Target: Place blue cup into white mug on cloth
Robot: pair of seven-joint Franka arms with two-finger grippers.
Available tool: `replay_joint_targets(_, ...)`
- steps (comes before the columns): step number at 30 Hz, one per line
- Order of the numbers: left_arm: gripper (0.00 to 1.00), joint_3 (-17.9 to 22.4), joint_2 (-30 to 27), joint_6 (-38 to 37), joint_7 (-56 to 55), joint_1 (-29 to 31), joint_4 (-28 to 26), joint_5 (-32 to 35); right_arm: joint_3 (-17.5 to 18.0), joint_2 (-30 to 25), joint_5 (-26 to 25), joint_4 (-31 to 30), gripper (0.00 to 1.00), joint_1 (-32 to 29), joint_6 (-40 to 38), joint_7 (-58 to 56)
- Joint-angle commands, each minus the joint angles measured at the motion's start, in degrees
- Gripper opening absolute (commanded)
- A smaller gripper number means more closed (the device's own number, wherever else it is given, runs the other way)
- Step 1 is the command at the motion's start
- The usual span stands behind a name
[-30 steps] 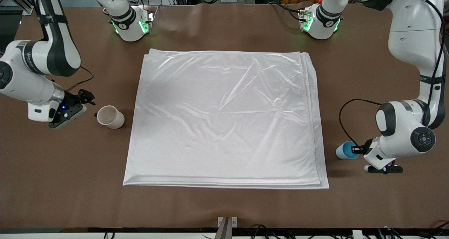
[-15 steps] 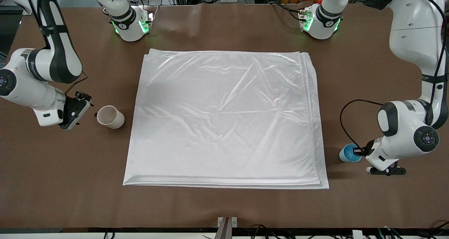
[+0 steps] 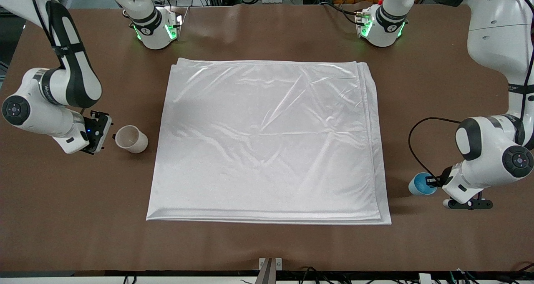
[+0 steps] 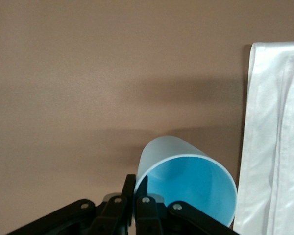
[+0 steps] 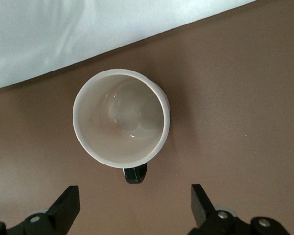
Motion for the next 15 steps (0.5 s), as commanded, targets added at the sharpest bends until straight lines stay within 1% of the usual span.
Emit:
replay_joint_targets(1,0.00,0.0,-2.3,-0.6,-0.2,0.3,-0.7,0.2,0.6,1.4,-0.7,-0.2,1.00,-1.7,1.6,-3.5)
replay_joint_targets(4,0.00,0.0,-2.4,-0.7,-0.2,0.3,-0.8,0.1,0.6,2.1,-0.7,-0.3,1.00,-1.7,2.1,-4.2)
replay_joint_targets(6,0.00,0.0,-3.5,-1.3,-0.4,0.3,-0.9,0.1,0.6,2.9,-0.7,-0.3,1.00,-2.1,2.4,-5.0)
replay_joint_targets(11,0.00,-0.2,-5.7,-4.5,-2.7,-0.2,-0.8,-0.1,0.6,4.3,-0.7,-0.4,1.00,-2.4,4.3,-7.7)
replay_joint_targets(15,0.00,-0.9,-6.5,-5.8,-5.1,-0.3,-0.8,-0.4,0.6,4.4,-0.7,-2.4,1.00,-2.4,6.3,-8.5)
